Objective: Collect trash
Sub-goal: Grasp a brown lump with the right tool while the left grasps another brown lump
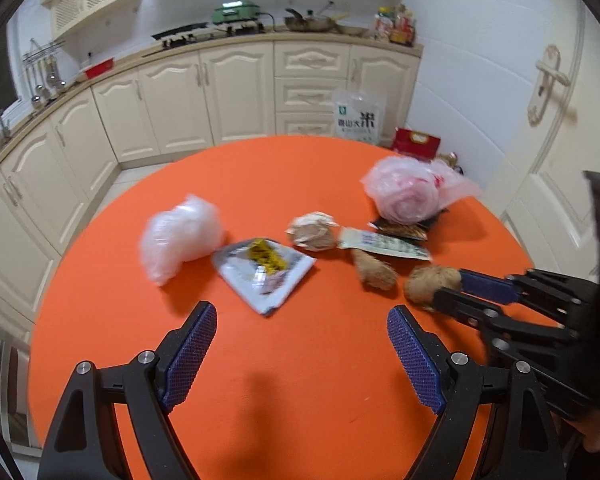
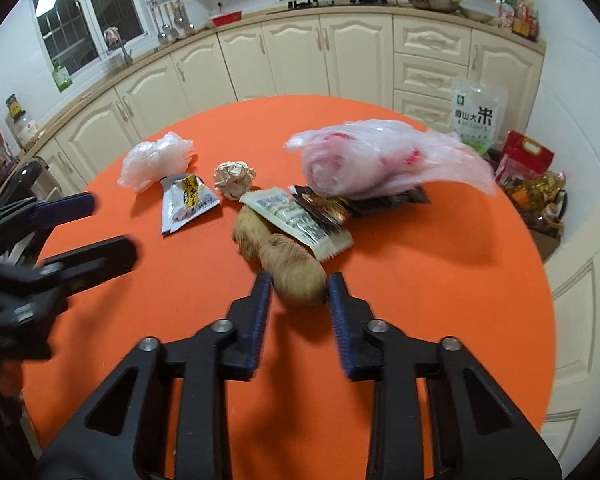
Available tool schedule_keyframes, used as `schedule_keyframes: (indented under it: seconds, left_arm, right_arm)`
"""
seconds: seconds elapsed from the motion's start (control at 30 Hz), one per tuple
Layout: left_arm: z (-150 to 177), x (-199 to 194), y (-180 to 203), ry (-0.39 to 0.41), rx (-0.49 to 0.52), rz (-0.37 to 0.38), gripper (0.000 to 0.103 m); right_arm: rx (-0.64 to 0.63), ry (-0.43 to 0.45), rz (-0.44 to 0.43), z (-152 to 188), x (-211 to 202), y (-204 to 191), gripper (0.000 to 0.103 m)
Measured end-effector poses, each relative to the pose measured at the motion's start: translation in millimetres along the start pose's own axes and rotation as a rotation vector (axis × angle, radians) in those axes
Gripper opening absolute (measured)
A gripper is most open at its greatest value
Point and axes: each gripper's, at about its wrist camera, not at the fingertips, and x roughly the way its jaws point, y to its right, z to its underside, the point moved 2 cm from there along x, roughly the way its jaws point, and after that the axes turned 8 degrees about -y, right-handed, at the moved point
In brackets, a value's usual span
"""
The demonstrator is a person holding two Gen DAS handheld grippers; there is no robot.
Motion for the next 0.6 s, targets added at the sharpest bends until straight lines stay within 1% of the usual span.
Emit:
schedule_keyframes:
  seconds: [0.1, 0.2, 0.27, 0.3, 0.33, 0.37, 0.5, 0.6]
  left_arm:
    - [-7.9, 15.5, 13.5, -0.02, 0.008, 0.008, 0.084]
    - [-16.3, 31.9, 26.6, -0.032, 0.016, 0.009, 0.084]
    - [-21.6, 45.2, 30.6, -0.057, 0.021, -0.017, 0.084]
    - [-23.1, 49.2, 32.1, -0.06, 0.024, -0.026, 0.084]
    - [-24.3, 52.1, 33.3, -0.06, 0.022, -0.028, 0.083]
    - [-25.8, 55.6, 33.0, -0.063, 0.015, -0.038, 0.083]
    - [-32.4, 69.2, 34.6, -0.077, 0.01, -0.032, 0.083]
    - [-35.6, 72.3, 37.1, -0.064, 0.014, -0.043, 0.083]
  right_arm:
    - [0.004, 0.011, -0.002, 7.2, -10.7, 9.8, 0.026]
    - [0.012, 0.008, -0.008, 8.2, -12.5, 21.0, 0.026]
    - [0.015, 0.004, -0.038, 7.4, -11.4, 26.3, 0.027]
    - [0.008, 0.003, -0.031, 6.6, -10.5, 26.5, 0.03]
    - [0.001, 0.003, -0.024, 5.6, -8.5, 26.3, 0.036]
    - [-0.001, 0.002, -0.028, 4.9, -6.5, 26.6, 0.038]
    - [-0.012, -0.01, -0.061, 0.2, 2.5, 30.8, 0.037]
    - [-0.028, -0.002, -0.074, -1.1, 2.8, 34.0, 0.034]
